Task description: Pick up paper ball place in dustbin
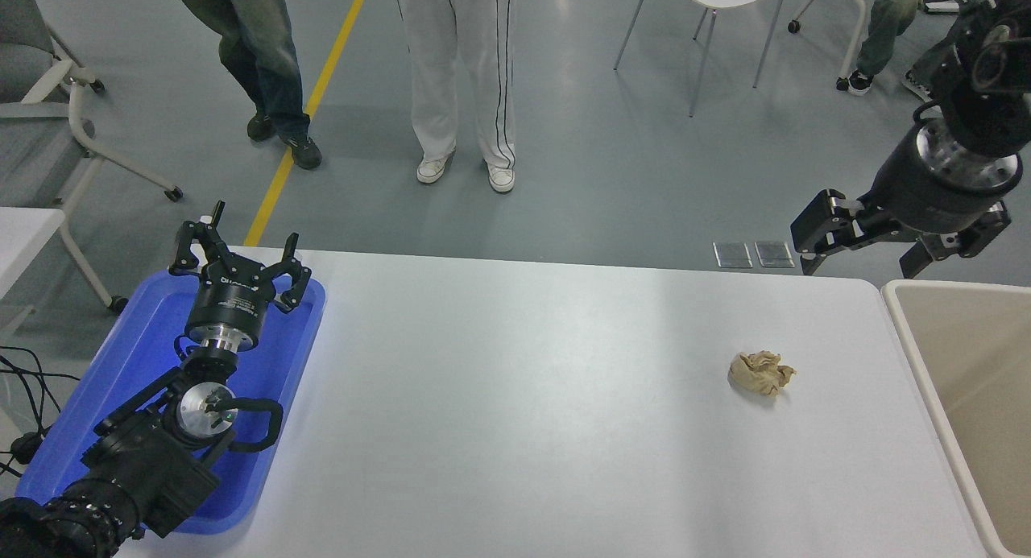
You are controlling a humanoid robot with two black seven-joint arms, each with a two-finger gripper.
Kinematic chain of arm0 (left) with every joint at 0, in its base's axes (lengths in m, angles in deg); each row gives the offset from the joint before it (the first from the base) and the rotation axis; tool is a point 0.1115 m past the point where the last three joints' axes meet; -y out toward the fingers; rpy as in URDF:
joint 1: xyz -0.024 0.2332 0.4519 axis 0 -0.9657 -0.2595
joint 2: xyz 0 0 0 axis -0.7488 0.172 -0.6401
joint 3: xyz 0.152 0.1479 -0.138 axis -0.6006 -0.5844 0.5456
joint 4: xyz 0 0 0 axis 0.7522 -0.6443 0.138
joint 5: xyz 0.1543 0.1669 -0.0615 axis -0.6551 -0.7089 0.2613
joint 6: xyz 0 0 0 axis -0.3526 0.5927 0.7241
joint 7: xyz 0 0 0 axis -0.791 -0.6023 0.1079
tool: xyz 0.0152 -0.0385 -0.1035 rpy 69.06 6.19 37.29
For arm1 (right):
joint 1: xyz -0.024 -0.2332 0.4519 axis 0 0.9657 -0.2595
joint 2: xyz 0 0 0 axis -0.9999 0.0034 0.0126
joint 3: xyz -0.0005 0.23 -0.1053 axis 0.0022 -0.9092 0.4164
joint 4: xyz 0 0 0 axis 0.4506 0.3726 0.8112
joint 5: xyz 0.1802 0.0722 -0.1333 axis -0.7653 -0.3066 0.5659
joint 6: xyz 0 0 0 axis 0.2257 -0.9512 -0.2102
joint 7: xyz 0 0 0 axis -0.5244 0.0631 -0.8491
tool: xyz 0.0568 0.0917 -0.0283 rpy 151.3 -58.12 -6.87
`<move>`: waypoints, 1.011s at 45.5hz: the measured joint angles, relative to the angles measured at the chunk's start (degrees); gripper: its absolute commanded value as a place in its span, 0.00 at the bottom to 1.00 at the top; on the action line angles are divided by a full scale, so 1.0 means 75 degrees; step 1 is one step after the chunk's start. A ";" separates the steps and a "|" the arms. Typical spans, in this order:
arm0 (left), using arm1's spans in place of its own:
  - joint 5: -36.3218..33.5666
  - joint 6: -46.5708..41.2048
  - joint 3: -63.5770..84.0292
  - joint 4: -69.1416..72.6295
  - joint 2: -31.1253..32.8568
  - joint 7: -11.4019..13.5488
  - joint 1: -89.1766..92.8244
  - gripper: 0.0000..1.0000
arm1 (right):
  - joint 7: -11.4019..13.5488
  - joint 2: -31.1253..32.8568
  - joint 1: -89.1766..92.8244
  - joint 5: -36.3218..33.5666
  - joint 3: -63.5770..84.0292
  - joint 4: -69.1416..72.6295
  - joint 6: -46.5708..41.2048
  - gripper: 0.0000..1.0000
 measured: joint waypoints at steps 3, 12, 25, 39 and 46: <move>0.0000 0.0000 0.0001 0.0000 0.0000 0.0000 0.0000 1.00 | 0.0001 0.0001 0.0037 -0.0012 -0.0006 0.0000 0.0000 1.00; 0.0000 0.0000 0.0004 0.0000 0.0000 0.0000 0.0000 1.00 | -0.0008 0.0035 0.0076 -0.0056 -0.0033 -0.0018 0.0000 1.00; 0.0000 0.0000 0.0005 0.0000 0.0000 0.0000 -0.0010 1.00 | -0.0010 0.0188 0.0108 -0.0018 0.0068 -0.0019 0.0000 1.00; 0.0000 0.0000 0.0005 0.0000 0.0000 0.0000 -0.0009 1.00 | -0.0011 0.0319 0.0110 -0.0012 0.0104 -0.0021 0.0000 1.00; 0.0000 0.0000 0.0005 0.0000 0.0000 0.0000 -0.0003 1.00 | -0.0011 0.0358 0.0138 -0.0019 0.0116 -0.0018 0.0000 1.00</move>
